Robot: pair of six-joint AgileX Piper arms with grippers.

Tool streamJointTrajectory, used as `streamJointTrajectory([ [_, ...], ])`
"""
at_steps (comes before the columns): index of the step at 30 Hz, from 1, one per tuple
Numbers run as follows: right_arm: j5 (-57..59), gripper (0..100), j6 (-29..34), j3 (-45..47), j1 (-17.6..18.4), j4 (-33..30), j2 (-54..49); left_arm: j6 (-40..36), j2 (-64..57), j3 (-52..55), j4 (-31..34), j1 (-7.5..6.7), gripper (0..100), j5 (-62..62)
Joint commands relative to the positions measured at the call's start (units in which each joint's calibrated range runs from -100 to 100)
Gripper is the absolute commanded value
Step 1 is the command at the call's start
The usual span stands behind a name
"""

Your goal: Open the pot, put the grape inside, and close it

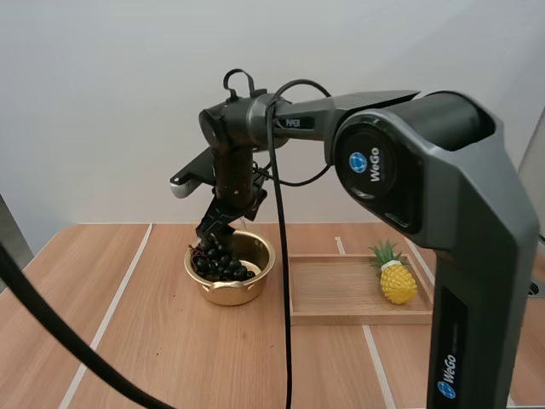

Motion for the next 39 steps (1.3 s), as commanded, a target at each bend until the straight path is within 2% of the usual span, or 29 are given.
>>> streamJointTrajectory([
  [1,-0.3,100,-0.3,0.3,-0.1,-2.2,-5.1,0.0,0.1,-0.2,0.7,0.02,0,-0.5],
  [4,-2.3,100,1.3,0.3,-0.1,-4.5,-9.6,0.0,0.1,-0.2,0.7,0.02,0,-0.5],
  [10,-7.1,100,10.7,0.3,-0.1,-10.9,-19.5,0.1,0.1,-0.2,0.7,0.02,0,-0.4],
  [16,-7.4,100,14.7,-1.5,-0.6,-19.4,-28.7,0.8,0.2,-0.2,0.7,0.02,0,-0.4],
  [24,-11.0,100,18.1,-9.9,-8.1,-19.4,-36.9,0.8,2.1,-0.2,1.3,0.02,0,7.6],
  [28,-11.8,100,18.8,-12.7,-10.8,-19.4,-39.9,0.8,4.0,0.0,5.1,0.02,0,10.1],
  [35,-9.9,100,18.8,-13.2,-11.6,-20.1,-44.9,0.6,7.4,0.0,6.4,0.02,0,15.4],
  [39,-5.8,100,19.2,-13.2,-11.6,-23.7,-46.5,-0.1,9.9,0.0,6.4,0.02,0,19.0],
])
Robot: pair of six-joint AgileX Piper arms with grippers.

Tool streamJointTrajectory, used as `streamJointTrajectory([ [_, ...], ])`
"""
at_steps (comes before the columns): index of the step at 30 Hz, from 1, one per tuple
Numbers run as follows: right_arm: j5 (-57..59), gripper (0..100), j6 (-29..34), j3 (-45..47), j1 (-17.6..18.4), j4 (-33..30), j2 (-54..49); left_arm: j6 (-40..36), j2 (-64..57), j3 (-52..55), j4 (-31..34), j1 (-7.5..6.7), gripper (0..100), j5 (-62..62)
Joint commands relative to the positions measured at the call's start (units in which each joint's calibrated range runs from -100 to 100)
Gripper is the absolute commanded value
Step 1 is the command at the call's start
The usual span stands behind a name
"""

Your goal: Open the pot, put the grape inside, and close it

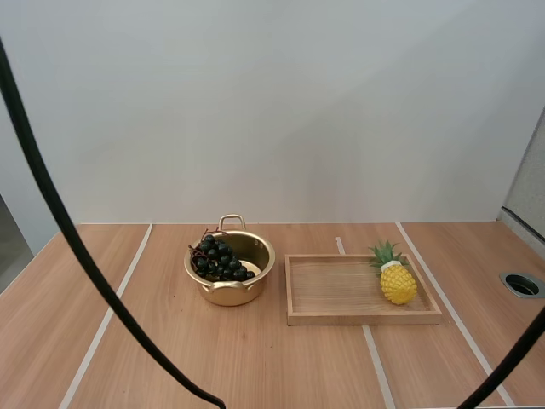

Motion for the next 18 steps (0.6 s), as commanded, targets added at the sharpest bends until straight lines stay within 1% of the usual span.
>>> streamJointTrajectory([
  [1,3.3,100,0.7,-0.6,-0.2,-3.6,-2.0,-1.5,2.2,0.1,0.5,0.02,0,3.2],
  [5,5.5,100,0.7,-0.6,-0.2,-5.4,-4.3,-2.7,5.9,0.1,0.5,0.02,0,11.1],
  [9,8.4,100,0.7,-0.6,-0.2,-5.2,-7.0,-3.5,10.6,0.1,0.3,0.02,0,21.5],
  [13,10.7,100,0.7,-0.6,-0.2,-4.9,-9.5,-3.7,15.9,0.1,-3.9,0.02,0,28.2],
  [15,11.6,100,0.6,-0.6,-0.2,-4.9,-10.6,-3.7,17.9,0.1,-6.7,0.02,0,29.2],
  [17,11.6,100,-0.8,-0.4,-0.2,-4.9,-11.7,-3.7,19.8,0.1,-9.3,0.02,0,29.8],
  [18,11.8,91,-1.2,-0.4,-0.2,-4.9,-12.2,-3.7,20.7,0.1,-10.6,0.02,0,30.1],
])
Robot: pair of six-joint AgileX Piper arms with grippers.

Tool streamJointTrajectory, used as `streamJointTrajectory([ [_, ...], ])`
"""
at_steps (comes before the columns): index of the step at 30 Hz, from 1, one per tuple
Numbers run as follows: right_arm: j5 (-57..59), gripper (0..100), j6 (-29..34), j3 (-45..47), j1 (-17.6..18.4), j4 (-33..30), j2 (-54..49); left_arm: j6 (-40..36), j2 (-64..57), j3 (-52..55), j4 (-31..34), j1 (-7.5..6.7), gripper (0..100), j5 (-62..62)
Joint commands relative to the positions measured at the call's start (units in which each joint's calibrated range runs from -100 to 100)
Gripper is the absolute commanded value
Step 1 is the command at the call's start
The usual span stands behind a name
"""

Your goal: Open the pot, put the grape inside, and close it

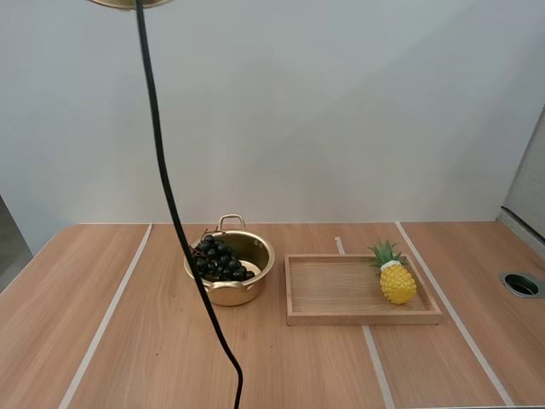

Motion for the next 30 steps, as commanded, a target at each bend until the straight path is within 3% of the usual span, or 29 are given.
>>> streamJointTrajectory([
  [1,1.5,62,-1.2,-0.3,-0.2,-0.5,-2.3,-0.7,2.1,-0.2,-4.7,0.02,0,0.2],
  [2,1.8,26,-0.8,-0.3,-0.2,-0.5,-2.9,-0.6,2.7,-0.2,-5.3,0.02,0,0.3],
  [3,2.6,0,0.3,-0.3,-0.2,-0.8,-3.6,-0.6,3.5,0.0,-6.1,0.02,0,0.5],
  [12,3.3,0,1.8,-0.3,-0.2,-2.9,-5.6,0.3,7.7,14.9,-6.8,0.02,0,-1.5],
  [19,3.3,0,1.8,-0.3,-0.2,-3.1,-5.6,4.2,8.1,29.1,-14.0,0.02,0,-7.4],
  [30,3.3,0,1.8,-0.3,-0.2,-3.1,-5.6,6.7,8.1,44.2,-15.1,0.02,0,-15.3],
])
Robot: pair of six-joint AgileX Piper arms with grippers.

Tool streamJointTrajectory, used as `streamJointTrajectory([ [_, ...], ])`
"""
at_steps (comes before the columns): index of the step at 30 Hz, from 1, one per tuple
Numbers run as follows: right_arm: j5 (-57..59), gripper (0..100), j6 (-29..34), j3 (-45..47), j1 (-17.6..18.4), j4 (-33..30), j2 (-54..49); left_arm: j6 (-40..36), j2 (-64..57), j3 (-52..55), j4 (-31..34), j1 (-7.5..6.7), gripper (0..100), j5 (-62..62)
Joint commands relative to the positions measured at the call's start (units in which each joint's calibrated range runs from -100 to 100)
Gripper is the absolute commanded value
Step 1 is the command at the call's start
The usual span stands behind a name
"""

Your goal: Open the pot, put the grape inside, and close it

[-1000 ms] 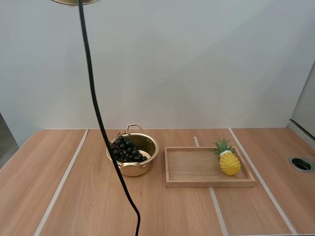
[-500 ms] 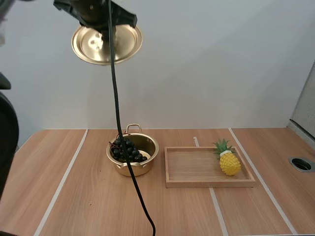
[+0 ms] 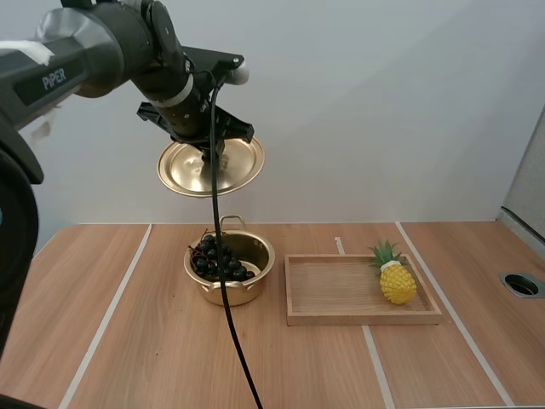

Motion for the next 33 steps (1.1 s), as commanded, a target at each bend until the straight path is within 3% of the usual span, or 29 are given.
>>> streamJointTrajectory([
  [1,-0.3,0,0.5,-0.2,-0.2,-0.9,-0.5,1.0,-0.2,3.5,-1.8,0.02,0,-3.9],
  [17,-0.3,0,0.5,-0.2,-0.2,-1.2,-0.5,5.9,-0.1,22.8,-7.4,0.02,0,-24.9],
  [33,0.2,0,0.5,-0.2,-0.2,-1.2,-0.5,8.1,8.2,24.7,-8.2,0.02,0,-30.4],
])
